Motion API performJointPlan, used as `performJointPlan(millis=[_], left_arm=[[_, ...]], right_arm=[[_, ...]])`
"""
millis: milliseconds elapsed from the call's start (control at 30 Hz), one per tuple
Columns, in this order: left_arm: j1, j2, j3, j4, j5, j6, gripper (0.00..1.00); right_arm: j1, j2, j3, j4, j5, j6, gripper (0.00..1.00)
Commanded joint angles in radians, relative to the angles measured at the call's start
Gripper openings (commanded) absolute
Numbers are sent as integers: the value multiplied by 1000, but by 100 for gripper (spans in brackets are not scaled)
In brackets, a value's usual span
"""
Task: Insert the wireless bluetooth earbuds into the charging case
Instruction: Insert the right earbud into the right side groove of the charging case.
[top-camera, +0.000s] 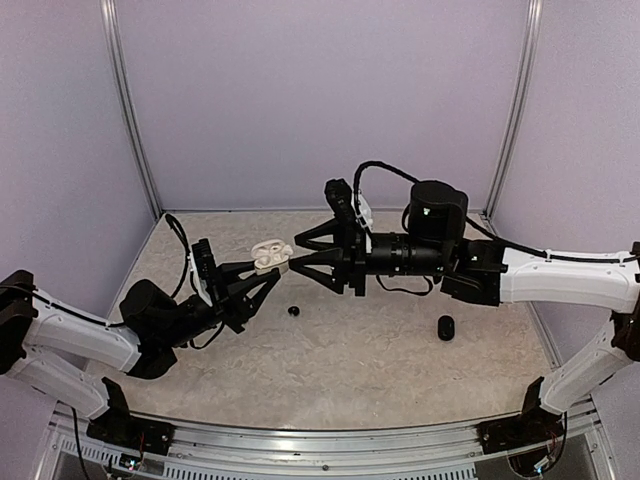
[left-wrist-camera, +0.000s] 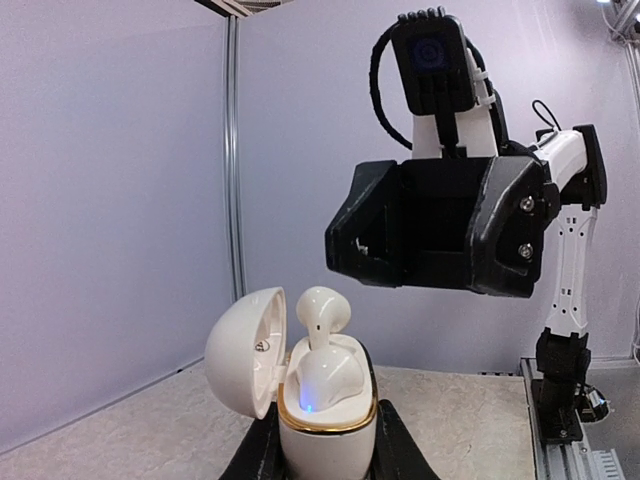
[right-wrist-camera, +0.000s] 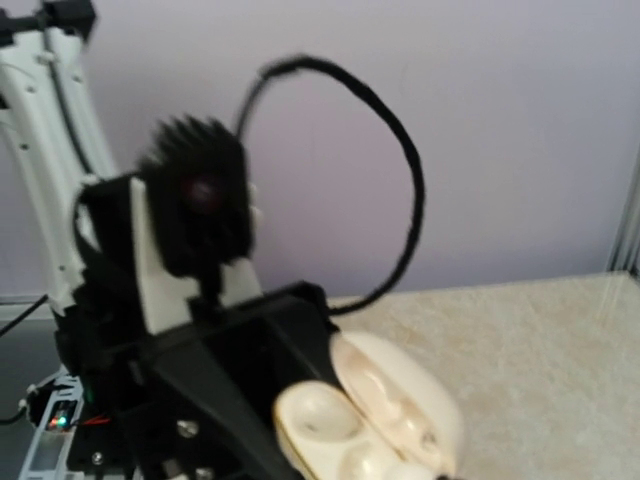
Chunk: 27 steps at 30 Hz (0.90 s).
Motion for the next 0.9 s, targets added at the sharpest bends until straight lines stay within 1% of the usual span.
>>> performJointPlan(millis=[0, 67, 200, 367, 867], left_arm=[[10, -19, 6, -2, 59, -9, 6], [12, -28, 6, -15, 76, -11, 6], [14, -50, 6, -36, 106, -13, 6], [12, -60, 13, -41, 135, -27, 6], [9, -44, 30, -51, 141, -26, 6]], right_arm=[[-14, -87, -17, -38, -48, -75, 50], [-43, -107, -28, -70, -50, -83, 50], [-84, -123, -27, -129, -26, -97, 46], [-90, -81, 23, -217, 27, -121, 44], [-89, -23, 54, -173, -29, -101, 45]])
